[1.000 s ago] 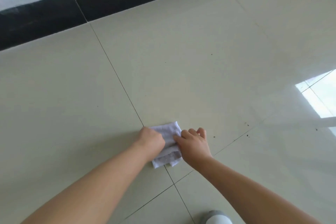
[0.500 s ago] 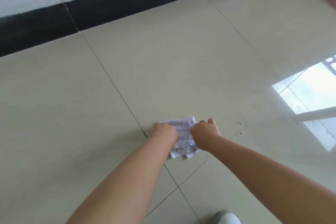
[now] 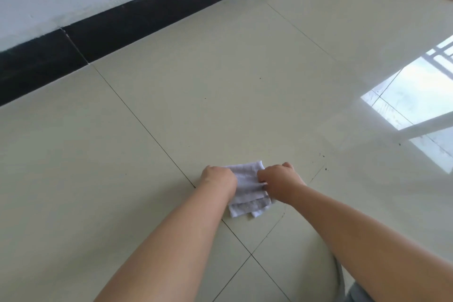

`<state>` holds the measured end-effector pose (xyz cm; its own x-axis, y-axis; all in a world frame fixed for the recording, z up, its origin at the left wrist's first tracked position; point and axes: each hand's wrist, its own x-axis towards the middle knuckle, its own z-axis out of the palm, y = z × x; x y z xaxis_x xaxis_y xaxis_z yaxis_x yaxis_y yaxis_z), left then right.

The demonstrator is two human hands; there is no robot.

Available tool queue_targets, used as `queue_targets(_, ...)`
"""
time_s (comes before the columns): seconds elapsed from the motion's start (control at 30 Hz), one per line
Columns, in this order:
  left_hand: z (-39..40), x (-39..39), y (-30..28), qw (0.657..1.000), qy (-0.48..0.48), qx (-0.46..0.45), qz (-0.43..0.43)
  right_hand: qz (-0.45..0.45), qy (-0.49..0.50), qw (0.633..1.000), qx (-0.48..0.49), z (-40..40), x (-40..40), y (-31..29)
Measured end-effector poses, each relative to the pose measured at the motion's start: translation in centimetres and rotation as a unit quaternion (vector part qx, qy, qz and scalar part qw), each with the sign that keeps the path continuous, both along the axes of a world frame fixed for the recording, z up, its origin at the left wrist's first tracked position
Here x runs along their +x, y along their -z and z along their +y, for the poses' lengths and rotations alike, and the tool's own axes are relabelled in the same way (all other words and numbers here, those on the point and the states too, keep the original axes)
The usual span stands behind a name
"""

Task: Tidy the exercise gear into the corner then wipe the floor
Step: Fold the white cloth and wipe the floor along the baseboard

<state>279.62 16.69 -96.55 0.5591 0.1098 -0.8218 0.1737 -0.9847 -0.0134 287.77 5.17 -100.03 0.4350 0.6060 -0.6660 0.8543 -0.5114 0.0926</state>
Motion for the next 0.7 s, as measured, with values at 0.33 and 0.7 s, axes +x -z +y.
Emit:
queue_targets(0.33, -0.2, 5.5, 2.3, 0.994, -0.078, 0.025, -0.077, -0.016, -0.066, 0.996, 0.066, 3.5, 11.3, -0.2)
queue_targets(0.7, 8.7, 8.0, 2.8, 0.974, -0.181, 0.114, -0.068, -0.010, 0.001, 0.968, 0.250, 17.4, 11.4, 2.2)
